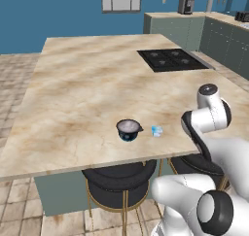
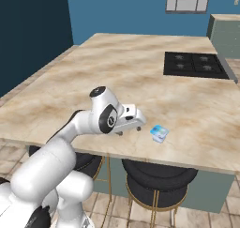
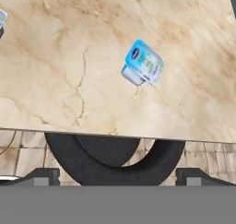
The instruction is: Stack the yogurt containers by placing the smaller containers on top of the larger containers.
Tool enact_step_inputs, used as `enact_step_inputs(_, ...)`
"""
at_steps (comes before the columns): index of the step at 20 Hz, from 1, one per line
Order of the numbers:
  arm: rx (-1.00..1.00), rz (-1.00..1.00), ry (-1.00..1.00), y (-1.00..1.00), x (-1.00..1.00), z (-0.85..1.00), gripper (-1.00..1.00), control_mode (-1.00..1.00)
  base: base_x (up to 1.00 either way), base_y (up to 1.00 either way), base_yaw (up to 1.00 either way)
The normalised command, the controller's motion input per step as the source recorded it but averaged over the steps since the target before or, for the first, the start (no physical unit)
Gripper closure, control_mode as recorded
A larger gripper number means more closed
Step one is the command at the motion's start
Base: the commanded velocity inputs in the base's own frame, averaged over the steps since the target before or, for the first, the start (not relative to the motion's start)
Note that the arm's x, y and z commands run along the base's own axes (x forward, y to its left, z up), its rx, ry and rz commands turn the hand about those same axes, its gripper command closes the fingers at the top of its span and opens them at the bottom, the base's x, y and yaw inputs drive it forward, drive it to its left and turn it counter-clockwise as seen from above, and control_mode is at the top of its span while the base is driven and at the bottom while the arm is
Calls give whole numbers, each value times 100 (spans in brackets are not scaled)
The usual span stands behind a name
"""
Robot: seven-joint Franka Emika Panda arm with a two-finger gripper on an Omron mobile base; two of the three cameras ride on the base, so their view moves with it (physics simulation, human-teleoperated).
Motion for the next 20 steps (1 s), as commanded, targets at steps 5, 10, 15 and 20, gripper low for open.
enact_step_inputs(5,0,0,0,-9,17,-13,-100,-100,0,0,0)
enact_step_inputs(10,0,0,0,-15,8,-11,-100,-100,0,0,0)
enact_step_inputs(15,0,0,0,-13,13,-13,-100,-100,0,0,0)
enact_step_inputs(20,0,0,0,-4,24,-13,-100,-100,0,0,0)
